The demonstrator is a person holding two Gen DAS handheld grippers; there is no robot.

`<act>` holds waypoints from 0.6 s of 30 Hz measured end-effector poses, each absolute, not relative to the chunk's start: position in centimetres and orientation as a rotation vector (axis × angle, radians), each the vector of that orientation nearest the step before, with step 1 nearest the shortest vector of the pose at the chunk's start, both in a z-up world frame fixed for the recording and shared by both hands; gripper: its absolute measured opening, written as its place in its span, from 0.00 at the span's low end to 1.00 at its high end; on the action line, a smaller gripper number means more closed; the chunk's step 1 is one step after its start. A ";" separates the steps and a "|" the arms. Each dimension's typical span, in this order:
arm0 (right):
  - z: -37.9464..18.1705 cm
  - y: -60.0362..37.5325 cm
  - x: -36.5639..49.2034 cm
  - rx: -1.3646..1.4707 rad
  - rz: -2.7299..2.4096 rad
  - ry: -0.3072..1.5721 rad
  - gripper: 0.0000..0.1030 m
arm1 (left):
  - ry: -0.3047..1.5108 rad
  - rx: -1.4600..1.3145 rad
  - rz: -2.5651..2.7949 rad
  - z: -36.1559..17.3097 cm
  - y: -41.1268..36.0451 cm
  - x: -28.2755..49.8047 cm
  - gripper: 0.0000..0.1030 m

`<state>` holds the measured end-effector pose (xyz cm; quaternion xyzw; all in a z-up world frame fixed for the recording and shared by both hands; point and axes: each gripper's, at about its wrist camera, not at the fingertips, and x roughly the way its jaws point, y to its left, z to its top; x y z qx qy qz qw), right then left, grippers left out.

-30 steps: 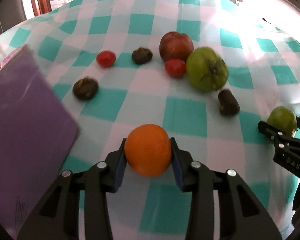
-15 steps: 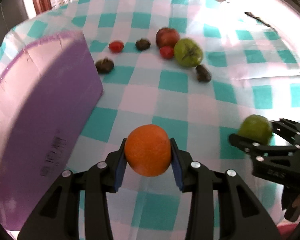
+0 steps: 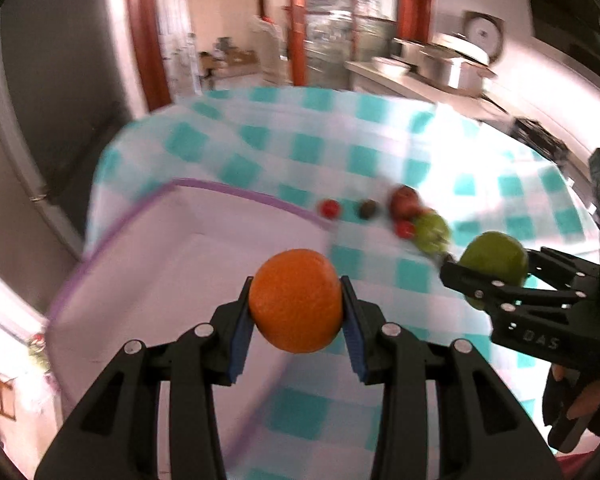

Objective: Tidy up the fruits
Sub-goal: 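Carry both fruits over the purple box and open both tools to drop them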

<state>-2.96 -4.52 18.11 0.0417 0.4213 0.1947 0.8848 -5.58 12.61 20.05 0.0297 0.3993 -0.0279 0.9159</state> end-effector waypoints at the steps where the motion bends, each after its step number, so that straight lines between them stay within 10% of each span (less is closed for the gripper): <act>1: 18.3 -3.5 -2.7 0.079 0.420 0.875 0.61 | 0.820 0.064 -0.034 20.3 13.7 -5.6 0.39; 18: 16.6 15.7 3.7 -0.116 0.525 1.109 0.61 | 1.038 0.048 0.132 17.3 28.7 -2.4 0.39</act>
